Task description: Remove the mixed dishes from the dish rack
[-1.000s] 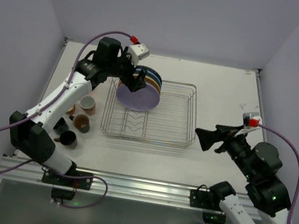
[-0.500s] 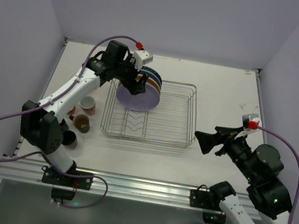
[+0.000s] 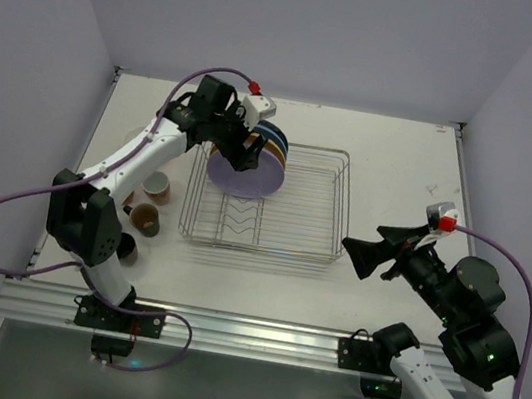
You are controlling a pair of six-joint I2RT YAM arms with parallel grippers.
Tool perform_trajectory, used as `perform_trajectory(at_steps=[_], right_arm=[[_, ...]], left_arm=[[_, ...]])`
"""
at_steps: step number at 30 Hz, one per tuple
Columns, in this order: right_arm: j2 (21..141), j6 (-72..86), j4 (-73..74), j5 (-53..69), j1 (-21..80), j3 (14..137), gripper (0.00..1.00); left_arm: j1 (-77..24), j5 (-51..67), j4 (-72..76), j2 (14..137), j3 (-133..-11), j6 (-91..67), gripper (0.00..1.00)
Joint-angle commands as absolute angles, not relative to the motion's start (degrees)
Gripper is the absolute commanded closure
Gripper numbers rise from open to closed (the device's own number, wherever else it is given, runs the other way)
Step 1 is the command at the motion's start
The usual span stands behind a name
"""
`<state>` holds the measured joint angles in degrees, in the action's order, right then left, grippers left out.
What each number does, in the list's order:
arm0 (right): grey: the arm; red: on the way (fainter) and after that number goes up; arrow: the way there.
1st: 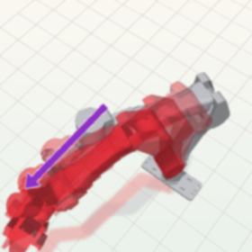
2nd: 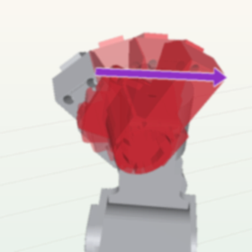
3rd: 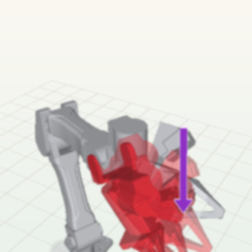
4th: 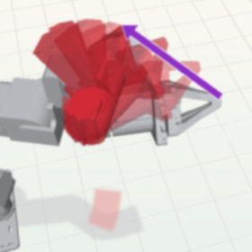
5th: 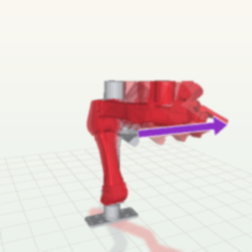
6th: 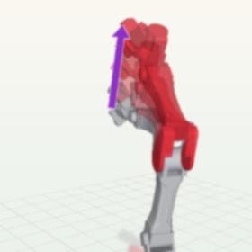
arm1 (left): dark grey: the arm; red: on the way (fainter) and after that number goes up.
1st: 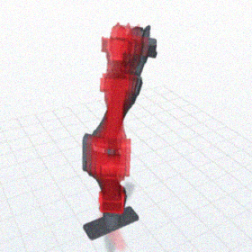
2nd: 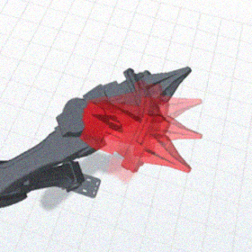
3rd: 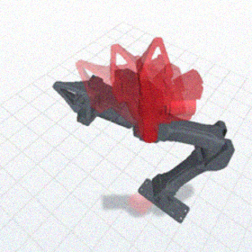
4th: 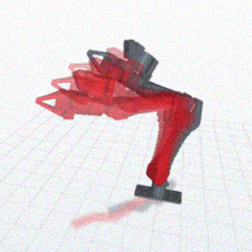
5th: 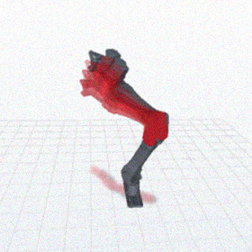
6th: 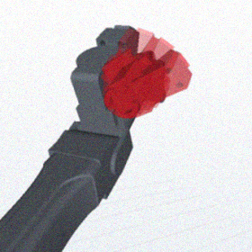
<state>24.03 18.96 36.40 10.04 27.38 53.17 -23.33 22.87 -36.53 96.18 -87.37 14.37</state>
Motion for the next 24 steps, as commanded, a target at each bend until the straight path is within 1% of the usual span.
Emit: perform_trajectory(at_steps=[1, 3, 8, 9, 10, 14, 17, 20, 21, 23, 24], right_arm=[[25.22, 17.93, 35.24, 12.30, 27.33, 54.93, 0.01], [25.14, 17.75, 35.42, 12.30, 27.33, 55.11, 0.01], [25.31, 17.67, 35.42, 12.31, 27.33, 55.28, 0.01], [25.49, 17.49, 35.68, 12.13, 27.33, 55.63, 0.01], [25.58, 17.40, 35.94, 11.87, 27.33, 55.81, 0.01], [25.75, 17.31, 35.60, 12.39, 27.33, 55.99, 0.01], [25.66, 17.31, 35.59, 12.57, 27.33, 55.99, 0.01], [25.40, 17.31, 35.60, 12.65, 27.33, 55.81, 0.01], [25.14, 17.40, 35.60, 12.83, 27.33, 55.72, 0.01], [24.87, 17.49, 35.42, 13.27, 27.33, 55.46, 0.01], [24.53, 17.49, 35.33, 13.36, 27.33, 55.20, 0.01]], left_arm=[[-23.64, 22.85, -37.70, 96.59, -90.26, 18.10, 0.16], [-23.82, 23.20, -37.79, 96.33, -90.44, 19.51, 0.19], [-24.26, 21.71, -36.13, 95.54, -89.83, 22.32, 0.22], [-24.69, 21.45, -36.04, 95.62, -90.00, 22.50, 0.26], [-24.96, 21.10, -35.95, 95.62, -89.91, 22.76, 0.27], [-26.72, 18.55, -32.36, 95.45, -87.98, 24.78, 0.28], [-27.07, 17.58, -30.24, 95.45, -86.75, 25.75, 0.33], [-28.03, 16.44, -28.22, 94.57, -85.78, 26.89, 0.39], [-28.30, 15.30, -27.17, 94.14, -85.17, 27.07, 0.44], [-29.09, 13.38, -24.01, 92.55, -82.98, 28.65, 0.50], [-29.27, 12.84, -23.04, 91.77, -82.19, 29.00, 0.50]])
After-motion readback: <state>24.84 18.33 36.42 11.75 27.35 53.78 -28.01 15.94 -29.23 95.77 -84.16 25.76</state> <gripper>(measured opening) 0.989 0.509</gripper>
